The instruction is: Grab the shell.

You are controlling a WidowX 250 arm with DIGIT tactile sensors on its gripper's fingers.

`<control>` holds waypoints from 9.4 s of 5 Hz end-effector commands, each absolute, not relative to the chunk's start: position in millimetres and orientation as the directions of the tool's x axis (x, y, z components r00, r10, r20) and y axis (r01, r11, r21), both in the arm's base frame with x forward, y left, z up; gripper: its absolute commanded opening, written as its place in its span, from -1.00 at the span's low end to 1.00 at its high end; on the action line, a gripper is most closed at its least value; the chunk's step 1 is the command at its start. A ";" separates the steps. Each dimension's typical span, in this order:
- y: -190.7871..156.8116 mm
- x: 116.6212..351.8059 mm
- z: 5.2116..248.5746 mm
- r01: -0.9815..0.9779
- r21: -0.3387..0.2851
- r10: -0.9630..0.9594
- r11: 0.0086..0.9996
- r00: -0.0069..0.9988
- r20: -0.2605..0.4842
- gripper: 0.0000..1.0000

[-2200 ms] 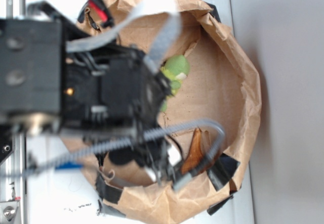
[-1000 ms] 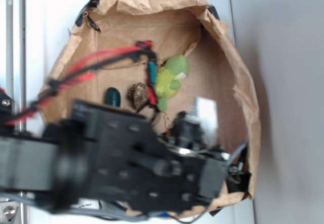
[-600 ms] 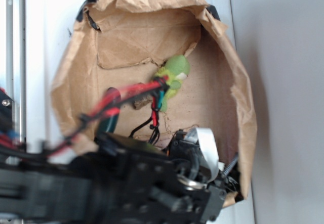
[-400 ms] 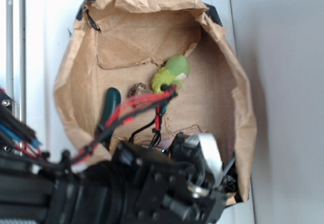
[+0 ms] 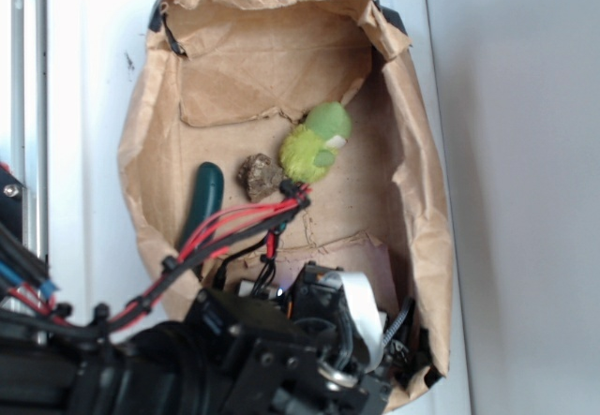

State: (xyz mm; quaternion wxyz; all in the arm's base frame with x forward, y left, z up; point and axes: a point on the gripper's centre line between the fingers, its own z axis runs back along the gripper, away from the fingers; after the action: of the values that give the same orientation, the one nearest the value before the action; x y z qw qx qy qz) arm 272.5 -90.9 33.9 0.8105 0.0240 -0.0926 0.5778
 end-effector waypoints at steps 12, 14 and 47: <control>-79.3 226.5 43.8 -0.928 -0.016 0.926 0.373 0.371 0.072 1.00; -88.3 218.1 52.9 -0.899 -0.084 0.903 0.429 0.427 0.042 1.00; -19.7 292.6 161.8 -0.884 -0.308 0.899 0.353 0.412 -0.152 1.00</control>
State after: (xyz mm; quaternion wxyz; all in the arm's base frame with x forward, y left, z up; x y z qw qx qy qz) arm 292.7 -37.7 147.5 0.8300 -0.1542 0.0095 0.5360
